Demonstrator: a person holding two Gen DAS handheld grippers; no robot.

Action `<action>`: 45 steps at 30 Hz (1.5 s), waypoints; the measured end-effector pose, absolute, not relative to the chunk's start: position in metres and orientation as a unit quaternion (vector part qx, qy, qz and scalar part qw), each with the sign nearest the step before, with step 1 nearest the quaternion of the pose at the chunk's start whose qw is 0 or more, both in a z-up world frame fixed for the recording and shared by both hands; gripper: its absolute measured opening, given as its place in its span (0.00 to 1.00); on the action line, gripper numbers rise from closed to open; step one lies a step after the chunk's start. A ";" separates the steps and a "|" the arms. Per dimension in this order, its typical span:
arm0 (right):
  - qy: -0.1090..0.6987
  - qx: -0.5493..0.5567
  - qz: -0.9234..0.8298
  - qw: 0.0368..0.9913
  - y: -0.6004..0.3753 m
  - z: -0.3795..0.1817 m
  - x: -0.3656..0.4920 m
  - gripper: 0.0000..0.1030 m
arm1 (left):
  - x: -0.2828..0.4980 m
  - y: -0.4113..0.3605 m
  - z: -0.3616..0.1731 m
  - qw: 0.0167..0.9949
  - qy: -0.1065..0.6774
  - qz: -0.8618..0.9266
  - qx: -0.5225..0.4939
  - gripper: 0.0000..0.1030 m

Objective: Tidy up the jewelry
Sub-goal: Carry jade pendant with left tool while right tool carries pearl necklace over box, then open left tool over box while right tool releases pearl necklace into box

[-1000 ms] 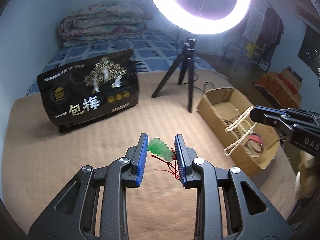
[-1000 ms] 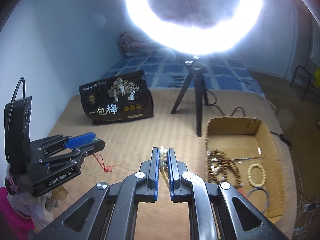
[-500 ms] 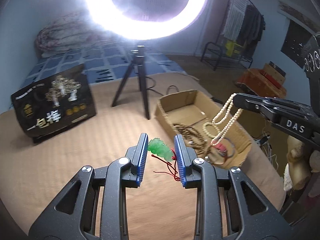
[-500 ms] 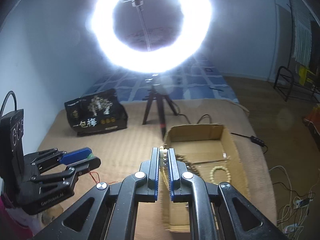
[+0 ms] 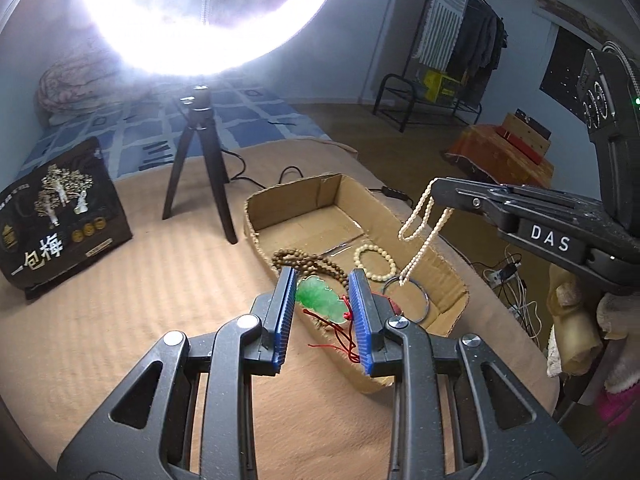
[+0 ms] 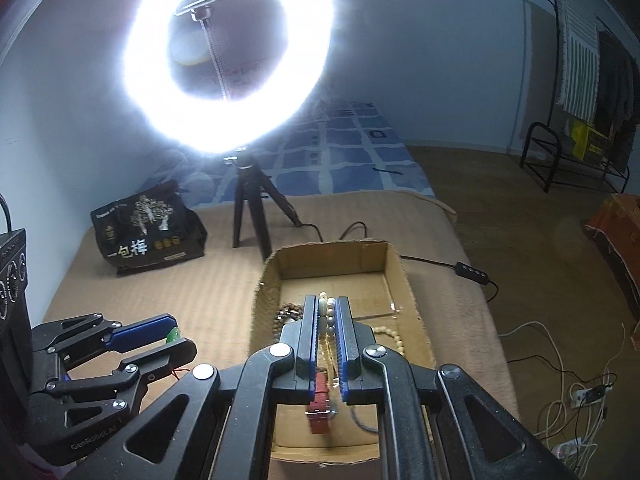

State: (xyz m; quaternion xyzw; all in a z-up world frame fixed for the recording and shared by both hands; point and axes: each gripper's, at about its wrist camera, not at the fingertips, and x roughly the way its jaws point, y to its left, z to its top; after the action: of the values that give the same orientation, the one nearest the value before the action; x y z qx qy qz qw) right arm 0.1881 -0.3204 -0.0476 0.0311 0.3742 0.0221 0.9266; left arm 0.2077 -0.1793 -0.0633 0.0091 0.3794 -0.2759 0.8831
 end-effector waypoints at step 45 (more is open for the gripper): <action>0.420 0.077 0.011 0.904 -0.365 -0.107 0.234 0.06 | 0.257 -0.232 -0.110 0.873 0.403 -0.272 0.029 0.26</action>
State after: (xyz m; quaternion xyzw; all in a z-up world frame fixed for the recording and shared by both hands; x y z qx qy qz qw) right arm 0.2336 -0.3648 -0.1068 0.0772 0.4200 0.0113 0.9042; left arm 0.2573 -0.2317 -0.1098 0.0287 0.4032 -0.2723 0.8732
